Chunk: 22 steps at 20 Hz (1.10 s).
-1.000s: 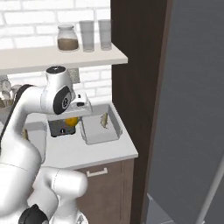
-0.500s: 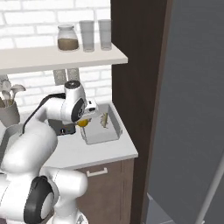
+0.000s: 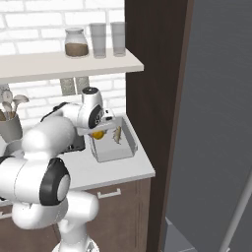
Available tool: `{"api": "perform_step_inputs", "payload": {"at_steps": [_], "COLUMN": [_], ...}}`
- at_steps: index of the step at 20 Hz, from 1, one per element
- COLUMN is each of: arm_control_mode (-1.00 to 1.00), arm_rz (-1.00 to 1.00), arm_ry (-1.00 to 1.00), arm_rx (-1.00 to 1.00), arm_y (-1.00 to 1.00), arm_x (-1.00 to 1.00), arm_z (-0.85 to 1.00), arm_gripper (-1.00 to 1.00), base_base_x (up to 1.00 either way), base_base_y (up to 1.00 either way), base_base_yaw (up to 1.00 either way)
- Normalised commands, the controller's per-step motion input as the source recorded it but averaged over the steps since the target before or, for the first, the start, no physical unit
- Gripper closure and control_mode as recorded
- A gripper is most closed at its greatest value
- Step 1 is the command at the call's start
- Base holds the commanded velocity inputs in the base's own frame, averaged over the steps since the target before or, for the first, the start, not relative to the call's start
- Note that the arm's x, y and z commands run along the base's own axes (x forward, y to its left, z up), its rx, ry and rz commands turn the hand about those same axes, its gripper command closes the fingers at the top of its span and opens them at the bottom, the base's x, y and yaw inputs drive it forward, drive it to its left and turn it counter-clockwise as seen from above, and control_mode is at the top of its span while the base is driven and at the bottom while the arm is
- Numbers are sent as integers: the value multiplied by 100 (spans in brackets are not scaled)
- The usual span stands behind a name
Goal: Place one lemon and one fish in each tupperware on the nearby counter, to pack two identical lunches.
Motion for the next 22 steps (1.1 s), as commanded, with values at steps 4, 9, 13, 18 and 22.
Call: {"api": "perform_step_inputs", "payload": {"at_steps": [4, 9, 13, 18, 22], "arm_control_mode": [-100, -100, -100, -100, -100], "arm_rz": [2, 3, 2, 2, 3], "arm_ry": [3, 0, 0, 0, 0], "arm_rx": [0, 0, 0, 0, 0], "arm_y": [0, 0, 0, 0, 0], "arm_x": [6, 7, 2, 10, 24], "arm_z": [-23, -25, -1, -11, -26], "arm_gripper": [100, 100, 100, 100, 100], "base_base_x": [0, 0, 0, 0, 0], "base_base_y": [0, 0, 0, 0, 0], "base_base_yaw": [0, 0, 0, 0, 0]}}
